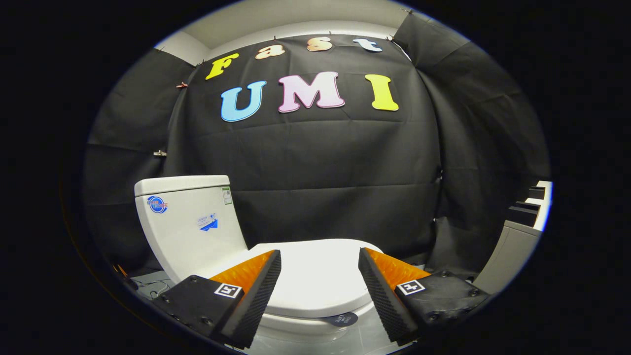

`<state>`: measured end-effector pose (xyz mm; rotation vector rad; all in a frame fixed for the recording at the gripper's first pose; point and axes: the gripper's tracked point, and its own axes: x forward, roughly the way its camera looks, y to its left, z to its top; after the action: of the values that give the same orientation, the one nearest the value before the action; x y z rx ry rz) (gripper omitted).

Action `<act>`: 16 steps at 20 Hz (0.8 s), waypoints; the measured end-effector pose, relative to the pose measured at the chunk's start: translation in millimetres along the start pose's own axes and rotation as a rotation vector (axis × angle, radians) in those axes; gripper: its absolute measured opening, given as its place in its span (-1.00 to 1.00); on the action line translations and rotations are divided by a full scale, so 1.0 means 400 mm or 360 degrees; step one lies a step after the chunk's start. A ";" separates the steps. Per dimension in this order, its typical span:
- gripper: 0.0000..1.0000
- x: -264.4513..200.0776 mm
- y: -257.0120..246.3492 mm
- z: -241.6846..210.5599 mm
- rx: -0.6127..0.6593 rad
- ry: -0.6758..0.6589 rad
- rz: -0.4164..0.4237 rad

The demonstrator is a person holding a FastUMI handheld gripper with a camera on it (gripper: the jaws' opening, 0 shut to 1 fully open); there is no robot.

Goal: Open the toilet lid.

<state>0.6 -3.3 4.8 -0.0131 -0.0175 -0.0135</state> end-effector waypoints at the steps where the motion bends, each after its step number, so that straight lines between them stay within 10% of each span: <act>1: 0.96 0.000 0.001 0.000 -0.0001 0.0002 0.0001; 16: 0.96 0.008 -0.031 -0.022 0.0007 0.0048 -0.0037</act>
<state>3.6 -15.9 -3.9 -0.0086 0.0127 -0.0367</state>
